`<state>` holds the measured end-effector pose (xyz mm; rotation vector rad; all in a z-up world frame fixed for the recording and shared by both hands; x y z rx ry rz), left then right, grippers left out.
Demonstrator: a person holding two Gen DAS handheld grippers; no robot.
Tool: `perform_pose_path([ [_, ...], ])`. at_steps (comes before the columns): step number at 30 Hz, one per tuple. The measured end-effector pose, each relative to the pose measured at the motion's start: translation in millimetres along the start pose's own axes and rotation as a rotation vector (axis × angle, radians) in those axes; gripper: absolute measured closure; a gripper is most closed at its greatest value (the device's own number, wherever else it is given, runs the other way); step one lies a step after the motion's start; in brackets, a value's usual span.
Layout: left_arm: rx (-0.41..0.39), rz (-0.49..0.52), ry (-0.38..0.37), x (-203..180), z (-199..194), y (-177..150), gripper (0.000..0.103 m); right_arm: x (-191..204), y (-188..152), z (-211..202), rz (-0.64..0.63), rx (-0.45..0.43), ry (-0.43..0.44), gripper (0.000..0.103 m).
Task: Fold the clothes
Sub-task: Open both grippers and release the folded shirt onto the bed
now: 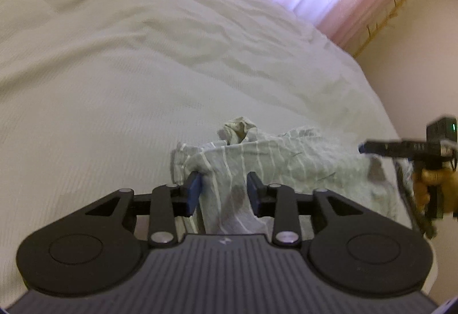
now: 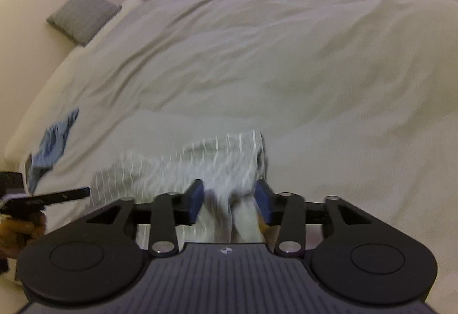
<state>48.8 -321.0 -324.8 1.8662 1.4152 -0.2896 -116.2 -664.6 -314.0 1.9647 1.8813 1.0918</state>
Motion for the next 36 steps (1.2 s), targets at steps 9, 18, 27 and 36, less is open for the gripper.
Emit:
perform_pose_path([
  [9, -0.006, 0.084, 0.004, -5, -3, 0, 0.102, -24, 6, 51, 0.047, 0.053, 0.012, 0.057],
  [18, -0.089, 0.093, -0.018, -13, -14, 18, 0.103, -12, 33, 18, -0.06, -0.054, -0.092, 0.101],
  [27, -0.025, 0.012, 0.094, 19, 10, 18, 0.089, -30, 29, 79, -0.081, 0.056, -0.104, 0.097],
  [36, -0.051, 0.135, 0.038, -33, -19, 17, 0.087, 35, 22, 14, -0.161, -0.053, -0.191, 0.088],
])
Point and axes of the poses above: each gripper's, at about its wrist camera, not at the fingertips, and z roughly the way its jaws point, x to its left, y to its top, the point moved 7 cm from there along z, roughly the way its jaws point, and after that the axes turned 14 degrees about -z, right-handed, at the moved point
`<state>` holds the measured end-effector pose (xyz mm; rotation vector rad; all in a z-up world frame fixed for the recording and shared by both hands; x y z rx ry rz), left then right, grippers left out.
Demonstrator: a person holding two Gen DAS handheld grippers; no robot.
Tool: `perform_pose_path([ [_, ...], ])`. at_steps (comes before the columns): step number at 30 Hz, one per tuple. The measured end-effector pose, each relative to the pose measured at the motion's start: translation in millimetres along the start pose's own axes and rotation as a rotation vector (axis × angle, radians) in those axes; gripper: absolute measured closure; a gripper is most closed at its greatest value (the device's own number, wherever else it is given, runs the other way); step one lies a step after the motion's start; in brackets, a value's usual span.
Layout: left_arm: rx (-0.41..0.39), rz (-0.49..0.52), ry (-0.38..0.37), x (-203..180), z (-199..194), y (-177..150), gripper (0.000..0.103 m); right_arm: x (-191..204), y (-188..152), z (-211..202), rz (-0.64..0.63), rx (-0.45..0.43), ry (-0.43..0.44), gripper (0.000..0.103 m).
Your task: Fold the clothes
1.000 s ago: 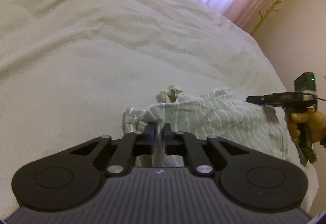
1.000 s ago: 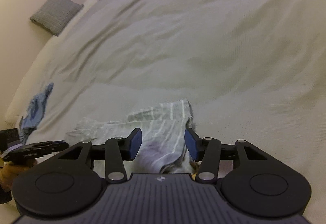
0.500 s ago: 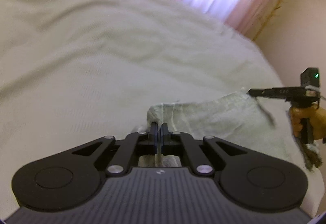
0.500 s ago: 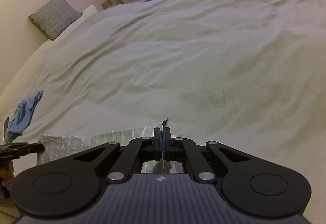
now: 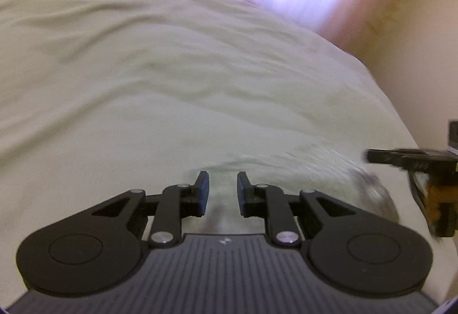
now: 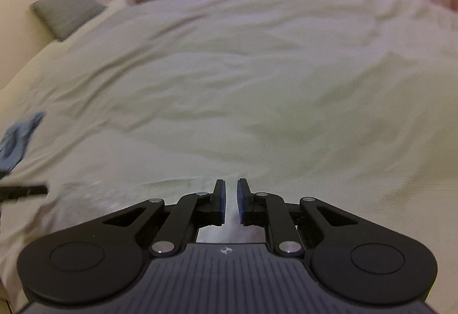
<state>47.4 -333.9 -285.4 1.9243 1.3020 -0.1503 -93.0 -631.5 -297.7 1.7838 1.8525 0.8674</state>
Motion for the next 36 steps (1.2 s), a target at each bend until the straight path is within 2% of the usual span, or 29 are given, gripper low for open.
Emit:
perform_pose_path([
  [3, 0.066, 0.107, -0.042, -25, 32, -13, 0.087, 52, -16, -6, -0.088, -0.001, 0.05, 0.089],
  [5, 0.11, 0.135, -0.009, -20, 55, -21, 0.087, 77, -30, 3, -0.137, 0.023, 0.062, 0.09],
  [7, 0.138, 0.136, 0.039, -5, 68, -24, 0.101, 83, -44, 14, -0.154, 0.056, 0.042, 0.09],
  [11, 0.164, 0.133, 0.051, 6, 68, -23, 0.1, 49, -66, 10, -0.131, 0.097, -0.057, 0.091],
  [14, 0.161, 0.165, 0.068, -11, 61, -17, 0.1, 10, -85, -6, -0.068, 0.123, -0.129, 0.092],
  [15, 0.152, 0.177, 0.06, -20, 58, -15, 0.096, -1, -91, -13, -0.035, 0.126, -0.145, 0.092],
  [16, 0.144, 0.188, 0.053, -30, 54, -12, 0.096, -11, -96, -22, 0.006, 0.124, -0.163, 0.091],
  [17, 0.135, 0.199, 0.045, -39, 51, -10, 0.095, -16, -97, -32, 0.036, 0.114, -0.181, 0.083],
  [21, 0.18, 0.296, -0.079, -94, 66, -21, 0.087, -14, -97, -65, 0.122, 0.043, -0.2, 0.082],
  [27, 0.299, 0.414, -0.203, -150, 120, -50, 0.087, -15, -97, -57, 0.251, -0.037, -0.158, 0.079],
  [31, 0.334, 0.446, -0.262, -171, 132, -62, 0.084, -39, -102, -43, 0.339, -0.055, -0.166, 0.077],
  [32, 0.341, 0.449, -0.272, -175, 134, -63, 0.084, -42, -103, -38, 0.352, -0.056, -0.135, 0.077],
  [33, 0.35, 0.459, -0.275, -178, 138, -65, 0.083, -39, -104, -31, 0.348, -0.05, -0.06, 0.077],
  [34, 0.359, 0.469, -0.279, -181, 142, -67, 0.082, -32, -104, -24, 0.313, -0.031, 0.019, 0.077],
  [36, 0.374, 0.478, -0.28, -186, 149, -69, 0.082, -23, -104, -22, 0.244, -0.011, 0.089, 0.076],
])
Point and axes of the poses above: each gripper's, at about its wrist camera, not at the fingertips, and z roughly the way its jaws point, x to its left, y to its top, the point moved 7 cm from there along z, roughly the way its jaws point, and after that the axes turned 14 degrees about -z, right-handed, at the moved point
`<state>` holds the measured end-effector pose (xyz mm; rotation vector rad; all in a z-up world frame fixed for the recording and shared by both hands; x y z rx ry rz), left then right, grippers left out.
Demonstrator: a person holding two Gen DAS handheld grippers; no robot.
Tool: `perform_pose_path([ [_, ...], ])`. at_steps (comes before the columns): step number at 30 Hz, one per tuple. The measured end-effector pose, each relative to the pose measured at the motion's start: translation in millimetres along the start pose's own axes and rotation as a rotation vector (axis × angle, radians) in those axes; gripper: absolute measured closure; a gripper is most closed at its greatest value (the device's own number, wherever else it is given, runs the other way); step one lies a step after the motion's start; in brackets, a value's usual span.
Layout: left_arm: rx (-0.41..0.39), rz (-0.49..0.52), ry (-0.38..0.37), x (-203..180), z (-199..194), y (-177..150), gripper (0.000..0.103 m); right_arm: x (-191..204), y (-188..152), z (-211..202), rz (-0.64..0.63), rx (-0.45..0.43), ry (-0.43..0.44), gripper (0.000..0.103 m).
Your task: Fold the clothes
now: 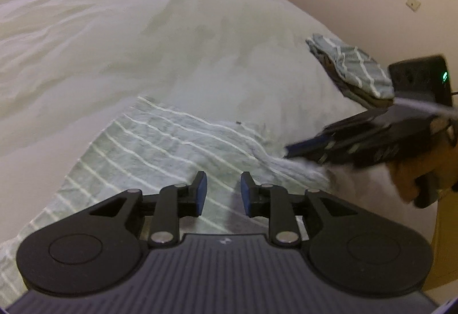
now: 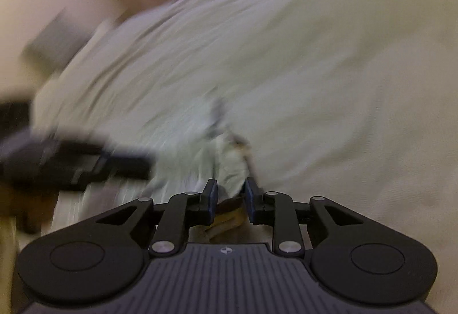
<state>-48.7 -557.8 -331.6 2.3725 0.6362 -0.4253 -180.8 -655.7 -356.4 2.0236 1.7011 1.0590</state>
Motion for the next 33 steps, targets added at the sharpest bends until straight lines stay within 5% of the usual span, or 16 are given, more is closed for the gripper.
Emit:
perform_pose_path([
  [8, 0.02, -0.006, -0.044, -5, 14, 14, 0.082, -30, 2, -37, 0.276, -0.128, 0.044, 0.076],
  [15, 0.042, -0.007, -0.041, -1, 20, 16, 0.082, -12, -14, 4, 0.42, -0.025, 0.318, 0.08],
  [24, 0.006, -0.038, -0.076, 5, 15, 24, 0.08, -23, 15, -17, 0.24, -0.129, 0.195, 0.075],
  [29, 0.033, -0.032, -0.064, 6, 26, 22, 0.08, -10, -9, 25, 0.225, 0.055, 0.293, 0.074],
  [33, 0.025, -0.044, -0.074, 7, 29, 28, 0.08, -17, -14, 18, 0.302, 0.046, 0.313, 0.074],
])
Point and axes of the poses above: each gripper's, at about its wrist camera, not at the fingertips, and z roughly the way its jaws point, x to its left, y to its top, the point moved 7 cm from there along z, roughly the way its jaws point, and after that the axes turned 14 degrees about -z, right-handed, at the moved point
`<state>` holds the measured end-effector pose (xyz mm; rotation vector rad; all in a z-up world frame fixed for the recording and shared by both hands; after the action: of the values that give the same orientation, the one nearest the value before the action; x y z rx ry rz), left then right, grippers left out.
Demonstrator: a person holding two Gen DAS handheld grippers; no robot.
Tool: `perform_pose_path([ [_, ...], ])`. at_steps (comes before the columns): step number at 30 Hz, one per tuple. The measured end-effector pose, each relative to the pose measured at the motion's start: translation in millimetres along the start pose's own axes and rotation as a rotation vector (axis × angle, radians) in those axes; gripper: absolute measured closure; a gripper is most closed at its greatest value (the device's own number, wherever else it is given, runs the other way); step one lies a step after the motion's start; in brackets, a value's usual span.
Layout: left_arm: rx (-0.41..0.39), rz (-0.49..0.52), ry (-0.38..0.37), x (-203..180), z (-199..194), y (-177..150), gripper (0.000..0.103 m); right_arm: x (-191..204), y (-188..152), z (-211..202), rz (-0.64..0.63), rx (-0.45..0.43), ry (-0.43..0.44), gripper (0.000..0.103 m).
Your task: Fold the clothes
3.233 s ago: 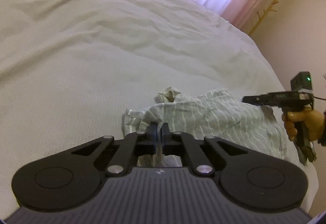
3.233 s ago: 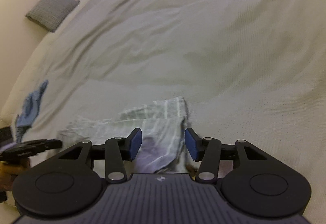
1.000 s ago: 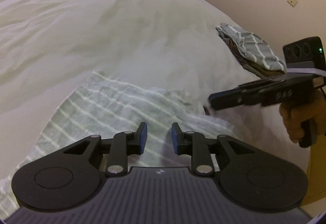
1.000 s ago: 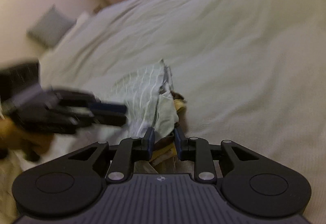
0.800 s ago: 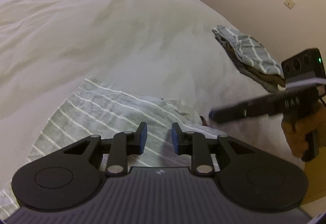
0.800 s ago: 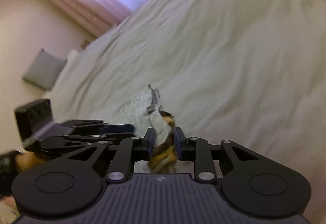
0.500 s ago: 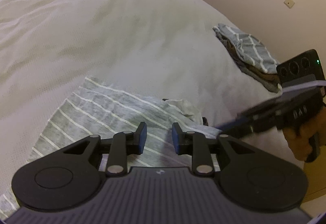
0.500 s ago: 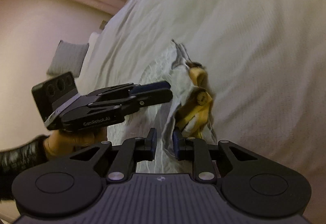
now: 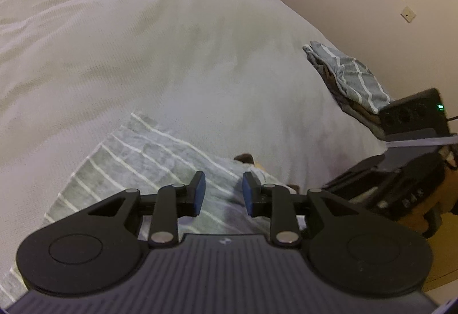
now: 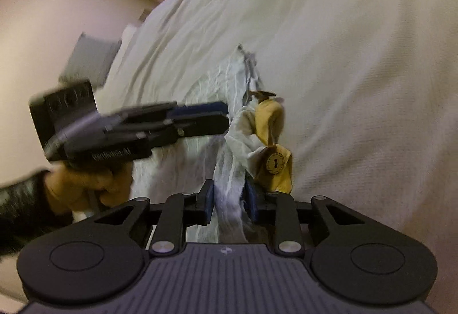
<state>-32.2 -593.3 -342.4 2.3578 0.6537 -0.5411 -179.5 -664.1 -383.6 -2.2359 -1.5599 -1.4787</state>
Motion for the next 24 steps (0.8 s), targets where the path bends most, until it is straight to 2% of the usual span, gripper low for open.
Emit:
perform_pose_path([
  [3, -0.011, -0.002, 0.004, 0, 0, 5, 0.08, 9, 4, -9, -0.036, 0.0, -0.019, 0.073],
  [7, -0.038, -0.02, 0.005, 3, -10, 10, 0.078, 10, 0, -40, 0.003, -0.076, -0.035, 0.07],
  [12, -0.038, -0.038, 0.017, 11, -18, 6, 0.077, 7, -3, -30, 0.04, -0.02, -0.018, 0.065],
  [15, -0.046, -0.042, 0.015, 12, -21, 2, 0.076, 7, 7, -25, 0.08, -0.054, -0.008, 0.067],
  [16, -0.048, -0.042, 0.014, 13, -22, 1, 0.076, 10, 12, -27, 0.07, -0.075, -0.016, 0.068],
  [18, -0.053, -0.041, 0.012, 13, -22, -1, 0.074, 16, 20, -34, 0.028, -0.116, -0.046, 0.09],
  [19, -0.053, -0.039, 0.015, 14, -21, -3, 0.073, 20, 24, -37, -0.011, -0.131, -0.08, 0.095],
  [21, -0.052, -0.036, 0.02, 16, -19, -5, 0.073, 24, 27, -39, -0.103, -0.135, -0.171, 0.098],
  [24, -0.06, -0.022, 0.015, 13, -22, -7, 0.073, 16, 23, -31, -0.155, -0.09, -0.254, 0.098],
])
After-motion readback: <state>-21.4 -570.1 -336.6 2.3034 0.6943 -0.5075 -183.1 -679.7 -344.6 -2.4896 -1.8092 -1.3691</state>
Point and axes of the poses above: each gripper's, at about its wrist camera, not at the fingertips, and z roughly the way its jaws point, x to its left, y to its top, the point moved 7 cm from there along z, roughly the way its jaws point, and after that the axes turned 14 degrees about -z, right-handed, at the moved point
